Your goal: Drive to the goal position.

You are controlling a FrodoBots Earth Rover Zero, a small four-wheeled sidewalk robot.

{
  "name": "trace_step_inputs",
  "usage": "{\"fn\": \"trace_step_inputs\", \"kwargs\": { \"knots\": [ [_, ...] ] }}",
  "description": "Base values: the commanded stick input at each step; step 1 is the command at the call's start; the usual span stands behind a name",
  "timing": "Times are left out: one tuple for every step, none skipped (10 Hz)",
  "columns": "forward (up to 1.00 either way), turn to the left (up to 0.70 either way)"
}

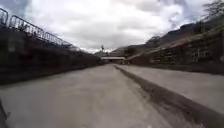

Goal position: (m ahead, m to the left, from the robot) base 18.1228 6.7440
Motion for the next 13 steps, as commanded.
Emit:
{"fn": "trace_step_inputs", "kwargs": {
  "knots": [
    [0.00,0.45],
    [0.00,0.45],
    [0.00,0.45],
    [0.00,0.45],
    [0.00,0.00],
    [0.00,0.00],
    [0.00,0.00],
    [0.70,0.00],
    [0.70,0.00],
    [0.70,0.00],
    [0.70,0.00],
    [0.70,0.00],
    [0.70,0.00]
  ]
}}
